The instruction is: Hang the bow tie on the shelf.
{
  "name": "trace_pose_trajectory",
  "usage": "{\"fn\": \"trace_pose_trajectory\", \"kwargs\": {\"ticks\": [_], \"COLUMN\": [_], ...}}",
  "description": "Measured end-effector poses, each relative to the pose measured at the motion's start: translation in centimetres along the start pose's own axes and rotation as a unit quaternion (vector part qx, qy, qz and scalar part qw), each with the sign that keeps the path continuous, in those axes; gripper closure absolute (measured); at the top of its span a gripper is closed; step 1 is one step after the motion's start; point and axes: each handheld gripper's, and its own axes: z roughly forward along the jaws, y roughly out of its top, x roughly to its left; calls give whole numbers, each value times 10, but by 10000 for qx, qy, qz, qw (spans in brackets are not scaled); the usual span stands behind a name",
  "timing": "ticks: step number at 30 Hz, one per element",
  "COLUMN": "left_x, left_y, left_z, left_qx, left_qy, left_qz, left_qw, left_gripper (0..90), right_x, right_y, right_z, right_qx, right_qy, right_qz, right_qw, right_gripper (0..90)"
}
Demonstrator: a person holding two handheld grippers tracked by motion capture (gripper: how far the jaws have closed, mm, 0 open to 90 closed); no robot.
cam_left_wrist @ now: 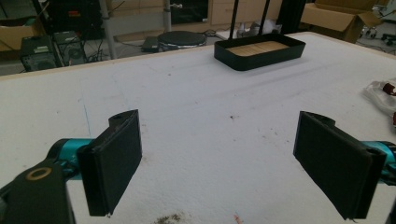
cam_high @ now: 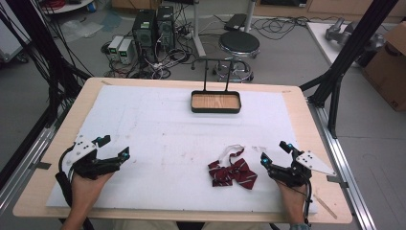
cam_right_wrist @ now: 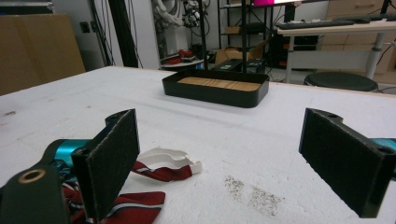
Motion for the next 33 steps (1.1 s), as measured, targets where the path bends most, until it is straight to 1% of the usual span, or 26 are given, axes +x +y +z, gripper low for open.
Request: {"fn": "trace_pose_trajectory", "kwargs": {"ticks": [5,6,10,19,20,22,27,28,30,31,32,33], "left_x": [-1,-1,-2,-2,-2,-3,-3,-4,-4,-4,-4,-4], "left_y": [0,0,0,-1,-1,-1,-2,-1,-1,-1,-1,-2], "left_z": [0,-1,-1,-3,-3,-2,-2,-2,-2,-2,-2,-2], "left_qx": [8,2,14,16,13,23,32,38,36,36,38,36], "left_qy": [-13,-29,-9,4,-1,-6,-37,-30,-23,-15,-19,-18], "left_qz": [-3,38,75,73,64,82,95,99,99,99,96,87], "left_qw": [10000,10000,10000,10000,10000,10000,9999,9999,9999,9999,9999,10000], "left_gripper": [172,177,181,181,181,181,181,182,182,182,182,182], "right_x": [0,0,1,2,1,2,4,7,10,11,11,15], "right_y": [1,1,1,2,2,2,4,5,6,6,6,6], "right_z": [0,-1,-1,1,2,2,2,4,6,7,7,10], "right_qx": [-29,-26,-44,-32,-51,-46,-42,-11,58,65,65,127], "right_qy": [4,11,19,39,62,58,164,274,410,476,476,676], "right_qz": [-10,0,-12,-23,-70,-81,-72,-100,-147,-229,-229,-331], "right_qw": [10000,10000,10000,10000,9999,9999,9998,9996,9990,9986,9986,9971], "right_gripper": [113,113,113,113,113,114,115,116,116,115,115,116]}}
